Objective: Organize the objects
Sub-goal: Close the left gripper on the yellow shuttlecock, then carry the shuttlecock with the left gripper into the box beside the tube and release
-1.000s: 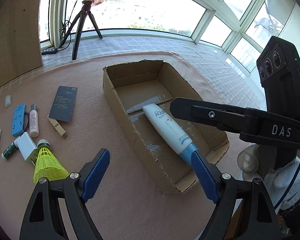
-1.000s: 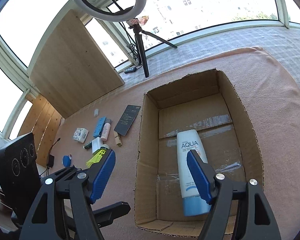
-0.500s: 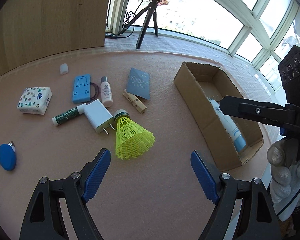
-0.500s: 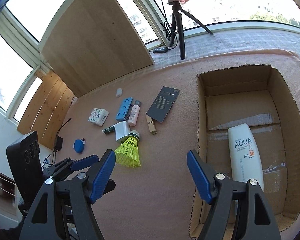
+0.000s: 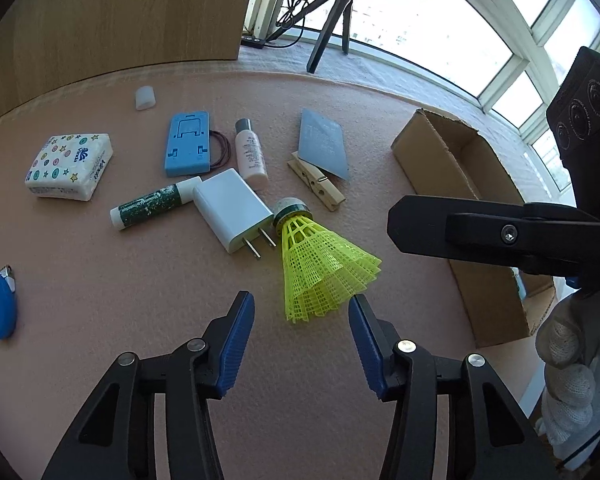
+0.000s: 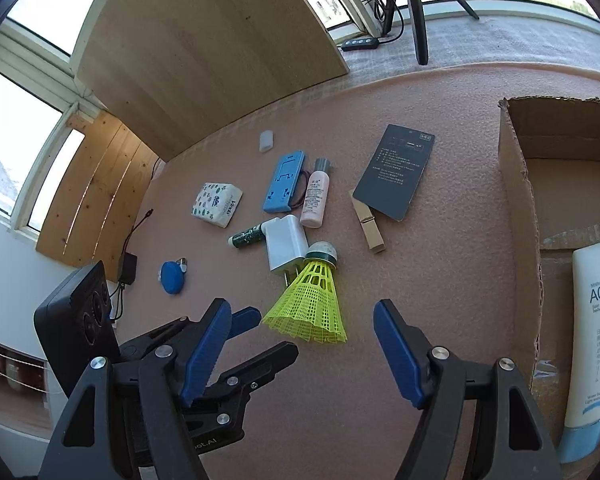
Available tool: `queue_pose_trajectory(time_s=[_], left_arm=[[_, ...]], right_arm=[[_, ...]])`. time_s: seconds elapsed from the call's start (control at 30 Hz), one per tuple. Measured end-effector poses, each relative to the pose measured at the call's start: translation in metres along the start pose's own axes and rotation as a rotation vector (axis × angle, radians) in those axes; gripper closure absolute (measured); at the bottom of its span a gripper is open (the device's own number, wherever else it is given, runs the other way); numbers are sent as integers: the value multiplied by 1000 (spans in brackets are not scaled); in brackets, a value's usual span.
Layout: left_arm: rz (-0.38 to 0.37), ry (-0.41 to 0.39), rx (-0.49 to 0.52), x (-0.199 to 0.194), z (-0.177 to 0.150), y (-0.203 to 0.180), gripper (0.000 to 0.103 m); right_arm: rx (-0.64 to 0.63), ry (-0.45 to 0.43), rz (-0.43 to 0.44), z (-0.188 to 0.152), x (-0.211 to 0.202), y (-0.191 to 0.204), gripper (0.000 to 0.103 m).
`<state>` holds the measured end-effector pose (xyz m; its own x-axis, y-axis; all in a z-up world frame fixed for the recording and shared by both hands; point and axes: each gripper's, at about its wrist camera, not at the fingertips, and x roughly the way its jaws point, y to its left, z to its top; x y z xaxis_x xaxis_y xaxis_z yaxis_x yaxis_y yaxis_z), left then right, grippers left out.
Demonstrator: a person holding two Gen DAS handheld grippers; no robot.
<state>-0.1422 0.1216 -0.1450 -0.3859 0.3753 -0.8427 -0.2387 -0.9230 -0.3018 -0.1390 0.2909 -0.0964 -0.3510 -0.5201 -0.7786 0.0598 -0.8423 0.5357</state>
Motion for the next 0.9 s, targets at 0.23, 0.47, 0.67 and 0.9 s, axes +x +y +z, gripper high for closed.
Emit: queue_pose_trajectory(time_s=[0.23, 0.47, 0.67, 0.9], left_arm=[[-33, 14, -33, 14, 4, 5, 66], [-31, 24, -45, 23, 5, 8, 76], [-29, 26, -52, 28, 8, 9, 90], [-26, 9, -43, 22, 11, 5, 97]], right_arm=[[59, 57, 17, 5, 30, -5, 37], [97, 96, 15, 3, 48, -13, 52], [106, 112, 36, 1, 53, -16, 61], [112, 105, 58, -1, 47, -16, 67]])
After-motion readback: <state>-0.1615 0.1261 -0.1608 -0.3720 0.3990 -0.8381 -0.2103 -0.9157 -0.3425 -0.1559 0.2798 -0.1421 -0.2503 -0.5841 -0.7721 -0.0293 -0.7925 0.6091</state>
